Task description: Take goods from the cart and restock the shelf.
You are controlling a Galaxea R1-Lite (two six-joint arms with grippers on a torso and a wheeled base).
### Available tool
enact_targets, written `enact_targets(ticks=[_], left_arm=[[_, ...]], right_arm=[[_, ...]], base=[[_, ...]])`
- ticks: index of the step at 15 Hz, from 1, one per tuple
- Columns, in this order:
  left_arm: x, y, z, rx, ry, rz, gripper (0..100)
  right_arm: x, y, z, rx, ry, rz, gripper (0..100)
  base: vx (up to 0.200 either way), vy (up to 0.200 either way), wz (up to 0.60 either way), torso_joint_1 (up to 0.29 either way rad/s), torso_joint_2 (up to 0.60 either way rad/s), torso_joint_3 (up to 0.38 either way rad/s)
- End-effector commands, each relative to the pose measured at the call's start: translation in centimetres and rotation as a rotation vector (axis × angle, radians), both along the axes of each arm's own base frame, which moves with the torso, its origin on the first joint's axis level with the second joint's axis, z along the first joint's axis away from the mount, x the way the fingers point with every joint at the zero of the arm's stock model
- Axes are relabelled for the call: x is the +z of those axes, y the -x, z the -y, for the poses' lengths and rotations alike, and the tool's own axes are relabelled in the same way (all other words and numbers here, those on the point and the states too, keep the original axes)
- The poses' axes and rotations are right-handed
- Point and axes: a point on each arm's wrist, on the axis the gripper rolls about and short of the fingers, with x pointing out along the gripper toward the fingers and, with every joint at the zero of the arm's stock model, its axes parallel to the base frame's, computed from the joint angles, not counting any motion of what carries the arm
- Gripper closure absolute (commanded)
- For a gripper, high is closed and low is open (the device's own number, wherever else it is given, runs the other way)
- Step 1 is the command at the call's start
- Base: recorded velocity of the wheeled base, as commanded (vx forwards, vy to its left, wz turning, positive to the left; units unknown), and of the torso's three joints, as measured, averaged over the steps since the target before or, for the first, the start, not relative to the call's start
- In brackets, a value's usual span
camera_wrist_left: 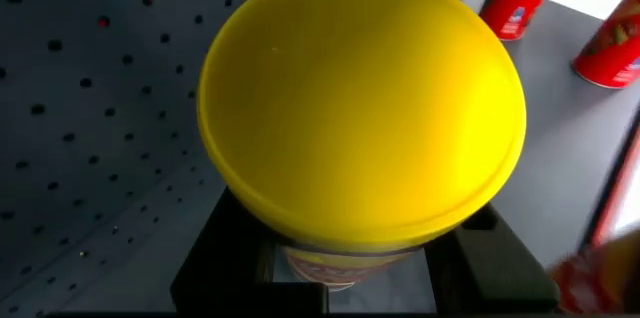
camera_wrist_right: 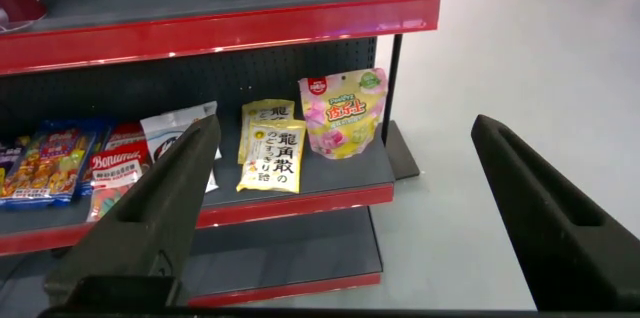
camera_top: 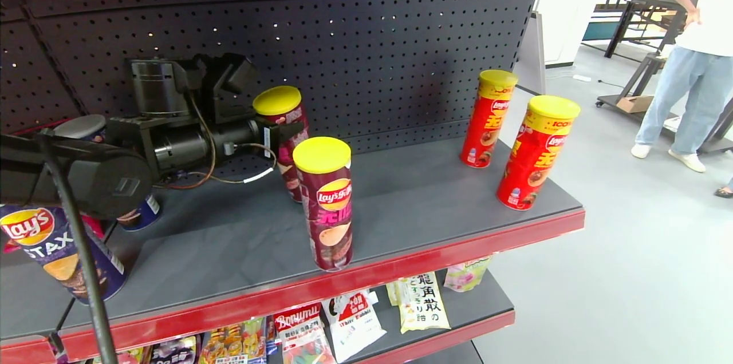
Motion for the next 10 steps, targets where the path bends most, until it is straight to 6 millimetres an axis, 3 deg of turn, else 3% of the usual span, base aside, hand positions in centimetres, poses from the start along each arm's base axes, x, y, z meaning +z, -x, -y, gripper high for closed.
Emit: enact_targets(ticks=[1,10], left_arm=[[-0.4,-0.9,0.3,-0.001,-0.001,-0.003,100],[-1.1,-2.2,1.7,-0.016,0.011,-0.017,100]], right_arm=[[0.0,0.0,0.0,0.001,0.000,-0.002,0],[0.0,0.0,0.0,0.001,0.000,-0.002,0]], base=[[0.000,0.000,0.00,0.000,0.00,0.000],[0.000,0.000,0.00,0.000,0.00,0.000]])
